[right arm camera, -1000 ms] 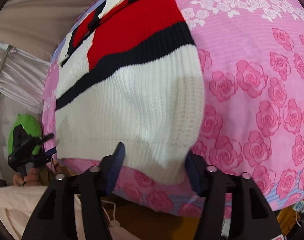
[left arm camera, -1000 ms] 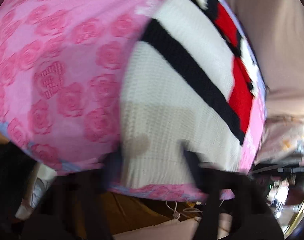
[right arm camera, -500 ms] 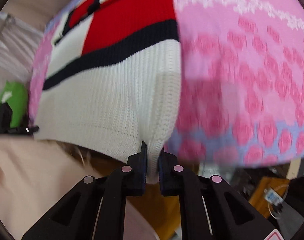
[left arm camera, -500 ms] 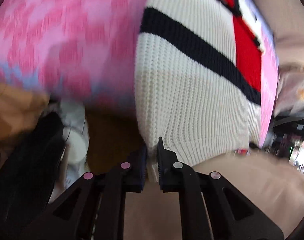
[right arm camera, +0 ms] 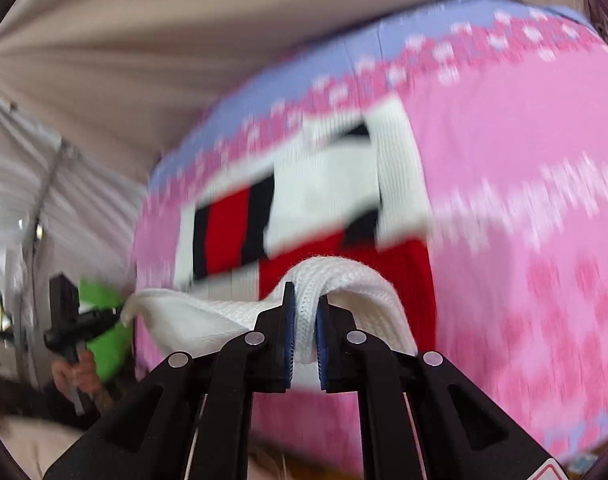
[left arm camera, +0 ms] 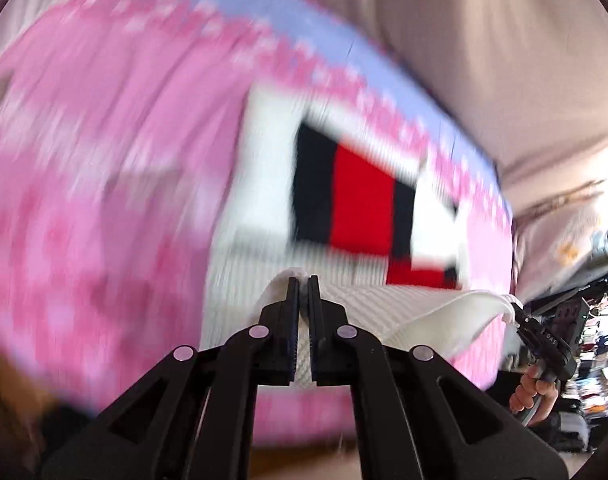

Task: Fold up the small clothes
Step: 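Lift the hem with both grippers and fold it toward the collar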

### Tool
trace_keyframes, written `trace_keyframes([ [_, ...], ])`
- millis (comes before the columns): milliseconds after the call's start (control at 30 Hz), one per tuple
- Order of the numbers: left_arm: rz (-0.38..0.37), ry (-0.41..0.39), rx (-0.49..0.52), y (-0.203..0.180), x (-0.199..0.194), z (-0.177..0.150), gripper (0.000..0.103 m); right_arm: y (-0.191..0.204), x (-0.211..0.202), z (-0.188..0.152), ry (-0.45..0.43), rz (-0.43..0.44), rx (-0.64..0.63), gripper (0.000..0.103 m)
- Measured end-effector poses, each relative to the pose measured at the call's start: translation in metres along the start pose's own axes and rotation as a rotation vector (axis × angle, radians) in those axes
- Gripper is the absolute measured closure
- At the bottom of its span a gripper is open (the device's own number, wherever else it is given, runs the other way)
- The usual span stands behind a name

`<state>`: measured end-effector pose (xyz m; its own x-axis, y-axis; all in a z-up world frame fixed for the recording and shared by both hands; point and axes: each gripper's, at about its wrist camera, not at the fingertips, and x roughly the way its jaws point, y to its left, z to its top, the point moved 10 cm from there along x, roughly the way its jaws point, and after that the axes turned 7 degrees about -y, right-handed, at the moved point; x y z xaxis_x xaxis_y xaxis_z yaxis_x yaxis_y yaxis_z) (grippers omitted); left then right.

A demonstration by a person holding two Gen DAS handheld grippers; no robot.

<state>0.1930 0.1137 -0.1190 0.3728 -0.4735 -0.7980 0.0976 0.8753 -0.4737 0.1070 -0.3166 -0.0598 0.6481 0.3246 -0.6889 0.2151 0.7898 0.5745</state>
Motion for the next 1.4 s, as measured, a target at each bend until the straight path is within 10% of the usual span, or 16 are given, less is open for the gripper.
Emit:
trace_keyframes([
  [267,0.192,-0.085,-0.059,0.034,0.101,0.076,0.095,-0.033,0.116,0.057,-0.049,-0.116,0.126,0.086],
  [333,0.147,-0.118,-0.1,0.039,0.094,0.077,0.082,-0.027,0.106,0.066,-0.118,-0.123,0.127,0.075],
  [400,0.103,-0.181,-0.127,0.038,0.078,0.077,0.04,-0.02,0.089,0.074,-0.176,-0.111,0.111,0.052],
  [500,0.082,-0.215,-0.072,0.024,0.069,0.068,0.032,-0.02,0.072,0.074,-0.202,-0.146,0.028,0.046],
  [667,0.139,-0.097,0.051,0.006,0.112,0.051,0.034,-0.044,0.095,0.044,-0.093,-0.239,-0.053,0.045],
  [767,0.18,-0.033,0.077,0.004,0.134,0.044,0.071,-0.046,0.116,0.038,-0.048,-0.255,-0.08,0.05],
  [833,0.181,-0.035,0.06,0.004,0.132,0.046,0.096,-0.042,0.125,0.036,-0.021,-0.26,-0.104,0.095],
  [1100,0.112,-0.197,-0.02,-0.003,0.074,0.116,0.096,-0.015,0.056,0.113,-0.272,-0.118,0.01,0.096],
  [1400,0.228,-0.097,-0.033,0.02,0.145,0.134,0.096,-0.079,0.129,0.128,-0.157,-0.214,0.128,0.097],
])
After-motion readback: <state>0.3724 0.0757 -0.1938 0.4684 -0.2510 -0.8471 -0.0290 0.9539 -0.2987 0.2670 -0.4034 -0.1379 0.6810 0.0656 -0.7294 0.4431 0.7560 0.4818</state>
